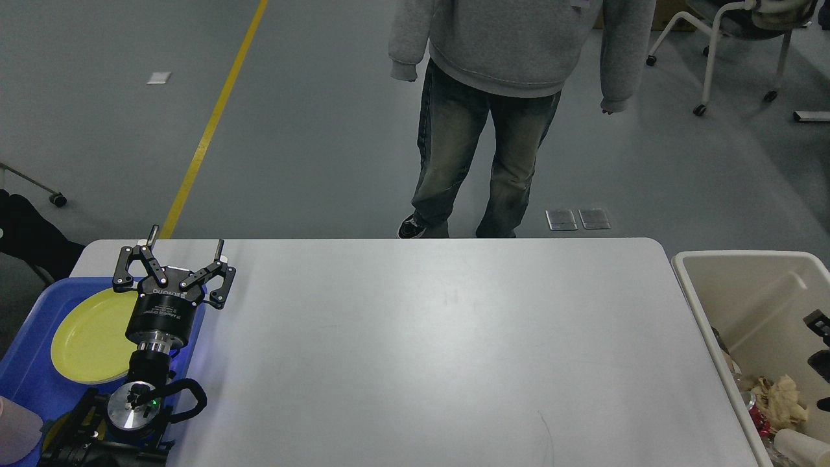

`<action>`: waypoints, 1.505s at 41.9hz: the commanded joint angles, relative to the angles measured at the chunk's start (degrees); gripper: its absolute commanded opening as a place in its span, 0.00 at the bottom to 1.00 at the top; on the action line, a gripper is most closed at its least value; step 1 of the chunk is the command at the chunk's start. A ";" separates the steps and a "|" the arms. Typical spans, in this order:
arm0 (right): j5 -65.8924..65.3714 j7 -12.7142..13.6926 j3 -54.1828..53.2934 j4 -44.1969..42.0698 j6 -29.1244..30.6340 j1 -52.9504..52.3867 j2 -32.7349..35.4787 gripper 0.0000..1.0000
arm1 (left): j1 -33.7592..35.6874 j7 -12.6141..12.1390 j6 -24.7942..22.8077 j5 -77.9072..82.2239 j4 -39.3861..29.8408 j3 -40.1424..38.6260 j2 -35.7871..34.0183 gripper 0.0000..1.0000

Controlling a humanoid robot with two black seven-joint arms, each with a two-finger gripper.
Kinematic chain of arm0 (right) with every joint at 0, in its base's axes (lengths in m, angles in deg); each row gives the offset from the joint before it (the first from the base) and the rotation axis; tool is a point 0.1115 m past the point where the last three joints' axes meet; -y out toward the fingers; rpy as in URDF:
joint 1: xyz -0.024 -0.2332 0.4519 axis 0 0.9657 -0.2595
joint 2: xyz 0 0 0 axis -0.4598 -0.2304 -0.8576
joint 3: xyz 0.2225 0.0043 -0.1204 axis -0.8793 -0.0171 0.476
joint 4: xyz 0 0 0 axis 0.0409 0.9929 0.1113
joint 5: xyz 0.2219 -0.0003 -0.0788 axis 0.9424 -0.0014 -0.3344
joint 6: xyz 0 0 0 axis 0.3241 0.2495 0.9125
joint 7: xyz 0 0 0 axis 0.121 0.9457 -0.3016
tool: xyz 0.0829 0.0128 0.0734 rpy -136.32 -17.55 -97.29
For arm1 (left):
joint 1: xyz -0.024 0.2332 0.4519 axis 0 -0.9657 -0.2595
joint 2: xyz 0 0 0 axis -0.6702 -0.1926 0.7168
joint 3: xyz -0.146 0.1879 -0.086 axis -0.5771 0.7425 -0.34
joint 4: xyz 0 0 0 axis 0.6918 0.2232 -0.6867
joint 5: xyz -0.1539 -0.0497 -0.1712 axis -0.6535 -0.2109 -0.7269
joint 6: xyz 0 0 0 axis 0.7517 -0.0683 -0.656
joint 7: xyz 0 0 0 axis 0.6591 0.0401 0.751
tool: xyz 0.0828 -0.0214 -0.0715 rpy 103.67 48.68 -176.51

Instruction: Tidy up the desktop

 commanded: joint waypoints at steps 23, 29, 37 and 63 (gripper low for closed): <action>5.01 -0.56 -61.19 27.42 8.96 -10.85 13.97 1.00 | 0.00 0.00 0.00 0.00 -0.01 0.00 0.00 0.96; 4.74 -0.83 -77.55 30.23 9.75 -3.81 11.42 1.00 | 0.00 0.00 0.00 0.00 -0.01 0.00 0.00 0.96; 0.80 -3.98 -92.94 31.03 17.64 4.36 7.03 1.00 | 0.00 0.00 0.00 0.00 -0.01 0.00 0.00 0.96; -23.29 -32.29 -104.21 29.01 26.89 21.33 -6.60 1.00 | -0.09 0.00 0.00 0.00 -0.01 0.00 0.00 0.96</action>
